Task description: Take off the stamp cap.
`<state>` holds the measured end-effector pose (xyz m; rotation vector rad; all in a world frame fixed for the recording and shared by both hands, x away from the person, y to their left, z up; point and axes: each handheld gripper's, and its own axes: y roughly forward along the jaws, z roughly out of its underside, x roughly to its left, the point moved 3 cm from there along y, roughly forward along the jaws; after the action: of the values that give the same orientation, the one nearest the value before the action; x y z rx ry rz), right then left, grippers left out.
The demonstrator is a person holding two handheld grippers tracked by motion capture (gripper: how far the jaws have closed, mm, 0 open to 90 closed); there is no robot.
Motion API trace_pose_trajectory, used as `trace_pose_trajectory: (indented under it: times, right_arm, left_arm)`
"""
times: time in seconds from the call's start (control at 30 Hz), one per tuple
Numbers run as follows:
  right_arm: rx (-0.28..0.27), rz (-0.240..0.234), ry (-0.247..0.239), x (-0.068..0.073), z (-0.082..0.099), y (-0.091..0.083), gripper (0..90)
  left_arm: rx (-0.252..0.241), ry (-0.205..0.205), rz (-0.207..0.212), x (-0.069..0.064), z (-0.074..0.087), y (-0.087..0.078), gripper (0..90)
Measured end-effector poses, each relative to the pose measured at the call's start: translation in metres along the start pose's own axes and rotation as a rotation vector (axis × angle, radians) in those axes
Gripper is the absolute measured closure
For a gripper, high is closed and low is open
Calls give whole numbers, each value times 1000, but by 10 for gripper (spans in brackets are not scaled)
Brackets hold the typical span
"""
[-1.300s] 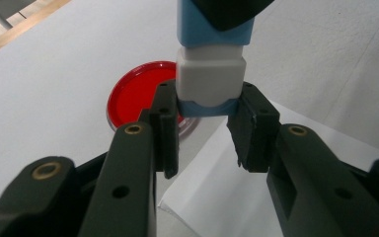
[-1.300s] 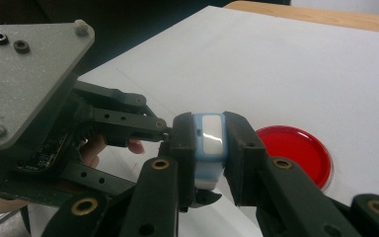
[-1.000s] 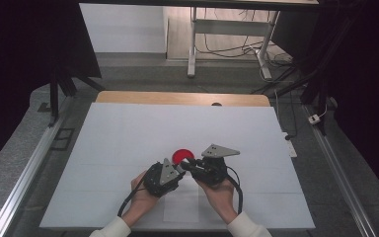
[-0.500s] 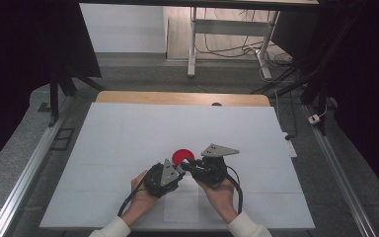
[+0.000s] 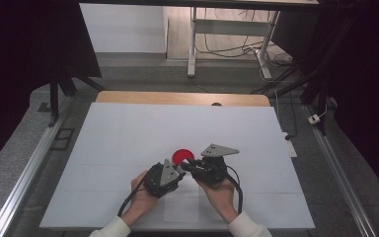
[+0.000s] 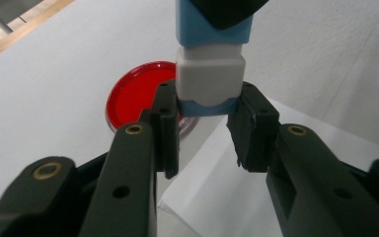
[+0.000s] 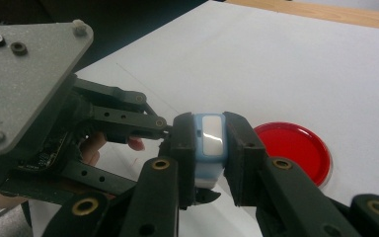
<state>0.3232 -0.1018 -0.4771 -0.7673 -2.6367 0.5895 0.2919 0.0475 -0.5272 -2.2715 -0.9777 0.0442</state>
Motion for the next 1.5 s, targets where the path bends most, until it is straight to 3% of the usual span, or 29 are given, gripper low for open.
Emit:
trace_pose_trajectory:
  times: [0.1, 0.23, 0.77, 1.03, 1.5]
  right_arm:
    - [4, 1, -4, 0, 0, 1, 751]
    - [3, 1, -3, 0, 0, 1, 751]
    - [-2, 4, -3, 1, 0, 0, 751]
    - [5, 6, -12, 1, 0, 0, 750]
    - [11, 2, -23, 1, 0, 0, 752]
  left_arm:
    - [6, 20, -10, -1, 0, 0, 656]
    - [5, 14, -6, 0, 0, 0, 655]
    - [-16, -76, 63, 3, 1, 0, 654]
    - [-12, -63, 57, 2, 2, 1, 654]
    - [-2, 31, -4, 2, 1, -1, 655]
